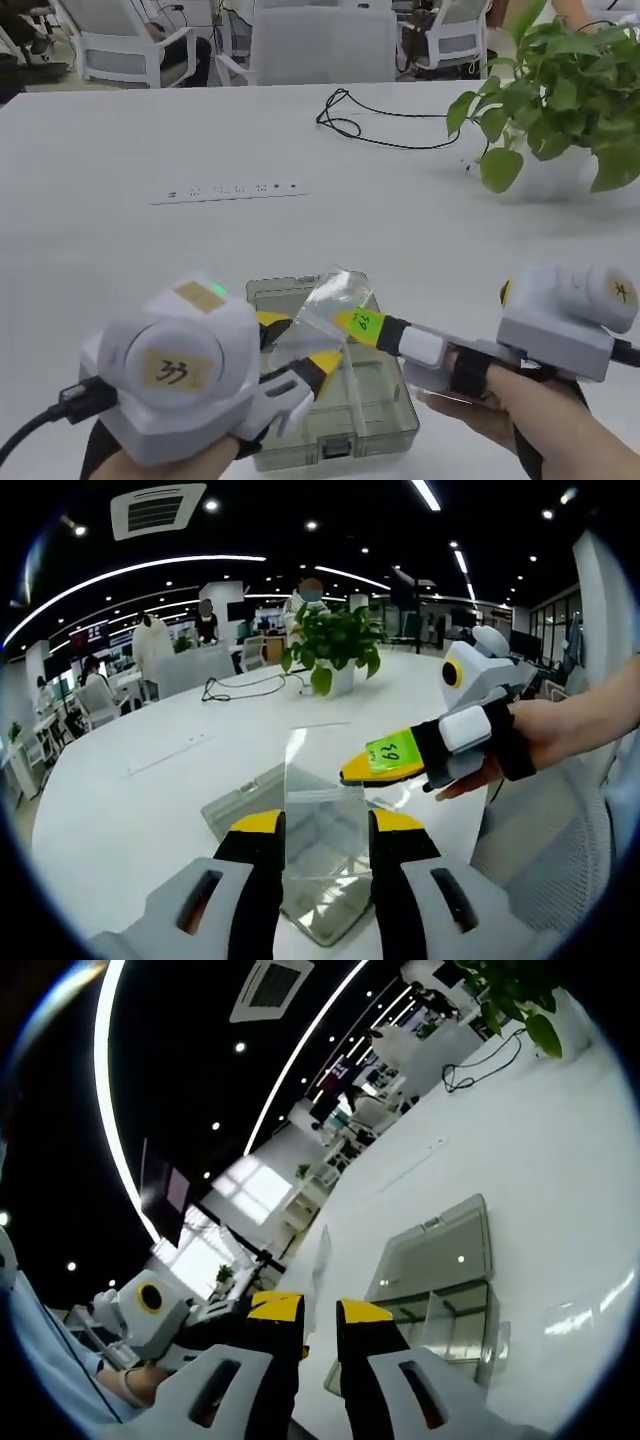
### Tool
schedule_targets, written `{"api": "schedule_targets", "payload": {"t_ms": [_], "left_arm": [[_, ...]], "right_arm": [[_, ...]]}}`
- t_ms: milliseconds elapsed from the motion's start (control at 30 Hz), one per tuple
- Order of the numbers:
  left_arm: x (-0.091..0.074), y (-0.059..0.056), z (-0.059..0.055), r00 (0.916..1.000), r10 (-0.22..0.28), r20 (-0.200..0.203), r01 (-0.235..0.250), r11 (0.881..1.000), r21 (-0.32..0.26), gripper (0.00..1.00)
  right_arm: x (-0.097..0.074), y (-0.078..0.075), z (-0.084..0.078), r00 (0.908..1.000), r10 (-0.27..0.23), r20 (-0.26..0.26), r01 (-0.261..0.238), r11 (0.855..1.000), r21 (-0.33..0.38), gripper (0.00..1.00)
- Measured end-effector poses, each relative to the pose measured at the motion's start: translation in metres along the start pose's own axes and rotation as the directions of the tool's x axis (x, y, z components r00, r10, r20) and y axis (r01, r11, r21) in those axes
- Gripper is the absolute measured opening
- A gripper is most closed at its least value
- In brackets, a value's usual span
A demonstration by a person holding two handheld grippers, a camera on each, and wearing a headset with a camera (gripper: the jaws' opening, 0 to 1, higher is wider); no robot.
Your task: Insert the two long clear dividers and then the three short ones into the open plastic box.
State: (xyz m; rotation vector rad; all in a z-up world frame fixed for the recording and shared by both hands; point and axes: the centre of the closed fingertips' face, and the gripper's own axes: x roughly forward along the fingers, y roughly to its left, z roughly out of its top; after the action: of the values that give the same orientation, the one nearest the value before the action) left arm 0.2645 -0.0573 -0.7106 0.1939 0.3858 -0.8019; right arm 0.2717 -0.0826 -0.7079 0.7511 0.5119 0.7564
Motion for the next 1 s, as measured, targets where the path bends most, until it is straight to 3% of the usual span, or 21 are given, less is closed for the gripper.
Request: {"api": "schedule_targets", "payload": {"t_ms": [300, 833, 900, 967, 1000], "left_arm": [[0.0015, -0.0023, -0.0023, 1.0000, -0.009, -0.002, 0.009, 1.000, 0.001, 0.31], [0.0020, -0.0025, -0.0084, 1.0000, -0.006, -0.005, 0.006, 1.000, -0.022, 0.30], [0.0024, -0.0089, -0.0079, 0.9998, -0.020, 0.001, 0.020, 0.999, 0.026, 0.18], [0.0023, -0.0072, -0.0092, 1.0000, -0.001, -0.009, 0.002, 0.998, 0.068, 0.19], [0.0030, -0.0092, -0.0084, 0.9998, -0.020, 0.000, 0.020, 0.999, 0.031, 0.22]], "right_arm": [[0.0004, -0.0006, -0.0010, 1.0000, 0.000, 0.002, 0.000, 1.000, 0.016, 0.05], [0.0028, 0.0020, -0.0047, 0.9994, -0.021, -0.029, 0.020, 1.000, -0.011, 0.02], [0.0043, 0.0031, -0.0039, 0.9994, -0.021, -0.027, 0.021, 1.000, -0.011, 0.02], [0.0060, 0.0027, -0.0074, 0.9980, -0.031, -0.056, 0.029, 0.998, -0.047, 0.02], [0.0061, 0.0022, -0.0087, 0.9973, -0.040, -0.062, 0.035, 0.997, -0.071, 0.02]]}}
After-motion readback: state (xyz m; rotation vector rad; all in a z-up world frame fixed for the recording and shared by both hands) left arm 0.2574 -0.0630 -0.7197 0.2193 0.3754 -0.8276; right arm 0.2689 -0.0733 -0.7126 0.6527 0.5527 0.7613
